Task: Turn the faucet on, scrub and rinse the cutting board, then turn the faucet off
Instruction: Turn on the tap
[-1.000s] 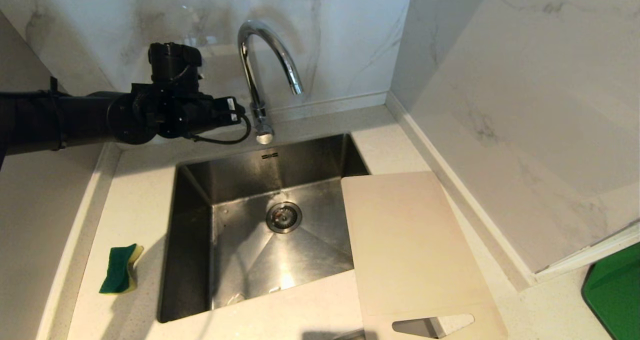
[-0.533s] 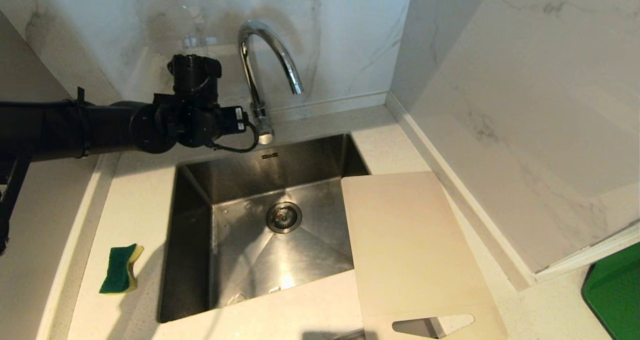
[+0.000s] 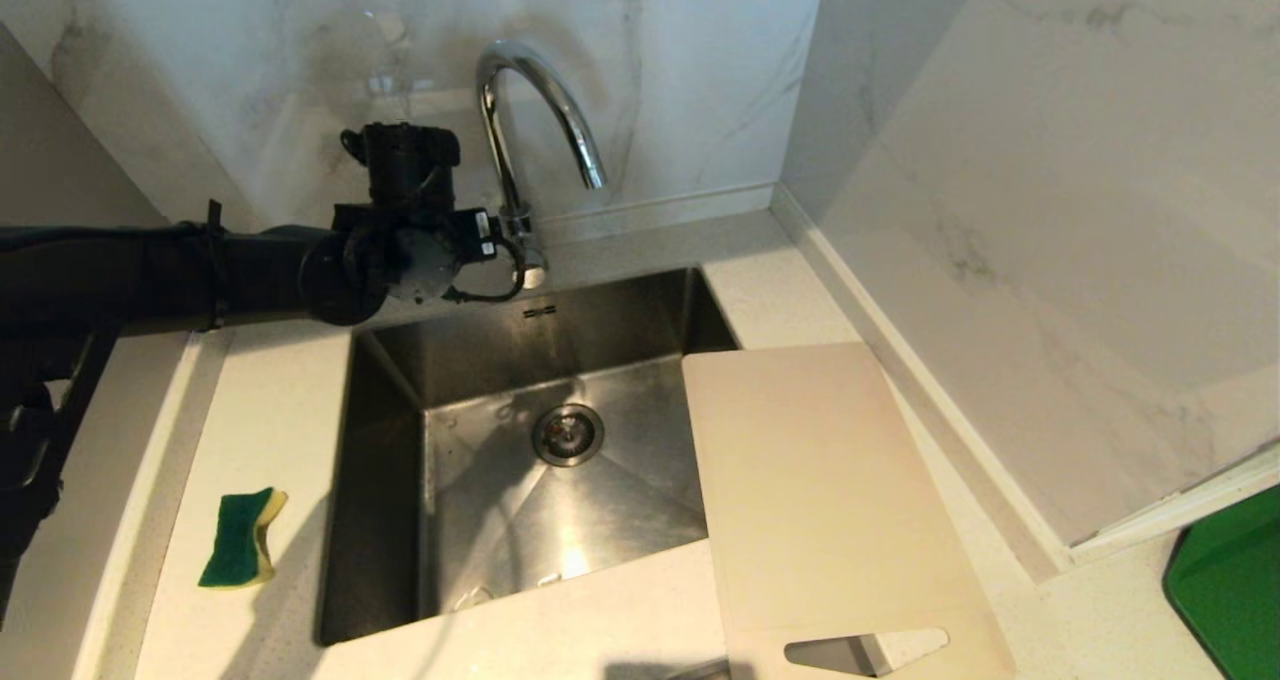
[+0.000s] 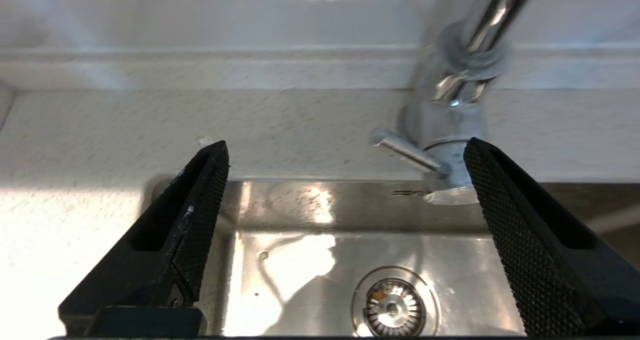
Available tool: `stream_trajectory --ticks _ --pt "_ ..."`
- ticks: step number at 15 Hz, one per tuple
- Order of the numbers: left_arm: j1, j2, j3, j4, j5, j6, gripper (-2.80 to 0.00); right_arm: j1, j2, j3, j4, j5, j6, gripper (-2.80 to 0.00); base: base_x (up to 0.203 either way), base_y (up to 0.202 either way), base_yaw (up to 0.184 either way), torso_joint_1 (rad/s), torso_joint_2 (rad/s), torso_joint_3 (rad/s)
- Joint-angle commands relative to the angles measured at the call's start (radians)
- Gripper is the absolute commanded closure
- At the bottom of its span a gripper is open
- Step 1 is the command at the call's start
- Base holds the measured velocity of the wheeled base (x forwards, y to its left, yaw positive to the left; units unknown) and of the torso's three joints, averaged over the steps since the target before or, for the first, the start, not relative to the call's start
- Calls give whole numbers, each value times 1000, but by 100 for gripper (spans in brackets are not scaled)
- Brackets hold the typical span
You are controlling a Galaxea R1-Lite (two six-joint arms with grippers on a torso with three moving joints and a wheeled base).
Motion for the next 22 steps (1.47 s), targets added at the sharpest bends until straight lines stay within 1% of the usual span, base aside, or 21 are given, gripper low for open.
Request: stream_trajectory --ticks 1,4,8,12,14,19,22 --pt "-3 19 -2 -22 4 -2 -280 0 0 0 -1 1 1 0 0 0 0 0 0 0" --pt "-2 40 -14 -40 7 -2 -280 0 0 0 0 1 -1 0 0 0 0 0 0 0" --pt "-3 74 -14 -117 98 18 -280 0 0 0 -1 1 -1 0 0 0 0 0 0 0" --pt "-28 118 -15 -222 152 22 -280 0 0 0 1 1 1 0 0 0 0 0 0 0" --pt "-28 137 -16 -261 157 21 -280 0 0 0 1 1 0 0 0 0 0 0 0 0" --pt "-19 176 -22 -269 157 21 -280 0 0 0 -1 1 -1 0 0 0 0 0 0 0" --pt "1 195 -22 -295 153 22 -280 0 0 0 1 1 0 0 0 0 0 0 0 0"
